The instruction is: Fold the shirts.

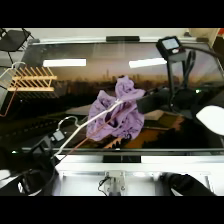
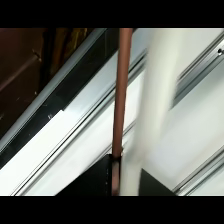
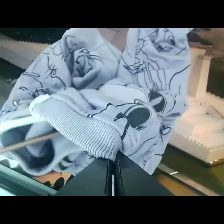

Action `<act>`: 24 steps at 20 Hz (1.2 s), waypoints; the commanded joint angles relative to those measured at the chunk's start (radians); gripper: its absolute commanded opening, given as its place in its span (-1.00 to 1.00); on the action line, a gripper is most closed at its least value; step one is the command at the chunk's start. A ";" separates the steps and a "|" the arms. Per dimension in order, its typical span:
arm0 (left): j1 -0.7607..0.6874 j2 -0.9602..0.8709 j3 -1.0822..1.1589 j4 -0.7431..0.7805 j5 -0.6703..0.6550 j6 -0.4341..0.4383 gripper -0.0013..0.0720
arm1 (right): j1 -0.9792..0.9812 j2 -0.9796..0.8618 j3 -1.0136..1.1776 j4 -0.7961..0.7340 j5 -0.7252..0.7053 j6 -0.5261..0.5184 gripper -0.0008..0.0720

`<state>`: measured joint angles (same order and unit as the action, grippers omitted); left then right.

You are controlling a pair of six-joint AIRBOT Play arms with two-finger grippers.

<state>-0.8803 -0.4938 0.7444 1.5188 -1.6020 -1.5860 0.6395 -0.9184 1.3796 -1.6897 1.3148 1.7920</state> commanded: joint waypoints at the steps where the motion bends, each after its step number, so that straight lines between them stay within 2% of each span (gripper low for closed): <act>1: 0.001 0.063 0.005 -0.022 -0.073 -0.020 -0.80 | 0.000 0.001 0.003 -0.001 0.002 0.004 -0.80; 4: 0.001 0.068 0.005 -0.084 -0.045 0.032 -0.80 | -0.001 0.001 0.003 0.025 0.003 0.007 -0.80; 7: 0.001 0.068 0.005 -0.057 -0.027 0.037 -0.80 | 0.000 0.001 0.003 0.057 0.002 0.007 -0.80; 10: 0.001 0.039 0.004 -0.058 0.040 0.146 -0.80 | 0.000 0.001 0.003 0.068 -0.019 0.006 -0.80; 13: 0.001 -0.038 0.005 -0.098 0.051 0.273 -0.80 | 0.000 0.001 0.003 0.056 -0.039 0.005 -0.80; 14: 0.001 -0.049 0.005 -0.097 0.055 0.290 -0.80 | -0.001 0.001 0.003 0.041 -0.034 0.005 -0.80; 20: 0.001 0.018 0.048 -0.044 -0.035 0.266 -0.80 | -0.001 0.001 0.003 -0.055 0.038 0.002 -0.80; 24: 0.001 0.000 0.045 -0.061 -0.058 0.307 -0.80 | 0.000 0.001 0.003 -0.049 0.027 0.003 -0.80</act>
<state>-0.8791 -0.4850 0.7849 1.4631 -1.6348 -1.3037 0.6395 -0.9184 1.3811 -1.7290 1.3373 1.7954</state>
